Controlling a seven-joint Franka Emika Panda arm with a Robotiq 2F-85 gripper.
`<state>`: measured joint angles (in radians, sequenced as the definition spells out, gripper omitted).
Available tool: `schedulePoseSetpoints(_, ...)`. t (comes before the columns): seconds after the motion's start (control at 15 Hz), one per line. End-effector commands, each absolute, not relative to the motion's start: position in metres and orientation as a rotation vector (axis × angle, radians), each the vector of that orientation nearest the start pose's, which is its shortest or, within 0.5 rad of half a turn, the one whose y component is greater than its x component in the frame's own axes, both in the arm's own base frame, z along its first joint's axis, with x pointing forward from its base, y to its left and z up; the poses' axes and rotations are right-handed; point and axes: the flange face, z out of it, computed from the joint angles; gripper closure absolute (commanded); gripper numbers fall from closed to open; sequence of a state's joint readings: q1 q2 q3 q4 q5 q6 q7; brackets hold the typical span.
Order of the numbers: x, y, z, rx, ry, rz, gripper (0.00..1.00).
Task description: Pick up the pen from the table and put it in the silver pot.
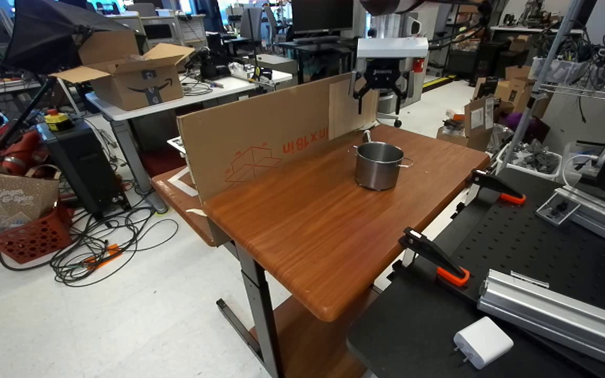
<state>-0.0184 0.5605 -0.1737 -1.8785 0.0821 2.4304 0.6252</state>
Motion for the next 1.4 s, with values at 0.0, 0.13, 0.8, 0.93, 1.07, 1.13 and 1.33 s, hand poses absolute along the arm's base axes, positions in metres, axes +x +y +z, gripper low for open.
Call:
schedulePoseSetpoints(0.0,0.639,-0.115,0.204,-2.914,1.288,-0.065,0.00)
schedulePoseSetpoints(0.13,0.640,-0.113,0.194,-2.921,1.271,-0.045,0.00)
schedulePoseSetpoints(0.8,0.653,-0.124,0.152,-2.952,1.246,-0.011,0.00)
schedulePoseSetpoints(0.93,0.657,-0.126,0.148,-2.960,1.238,-0.017,0.00)
schedulePoseSetpoints(1.07,0.660,-0.127,0.142,-2.971,1.228,-0.019,0.22)
schedulePoseSetpoints(1.13,0.661,-0.127,0.141,-2.980,1.221,-0.019,0.28)
schedulePoseSetpoints(1.33,0.664,-0.126,0.135,-2.995,1.201,-0.021,0.51)
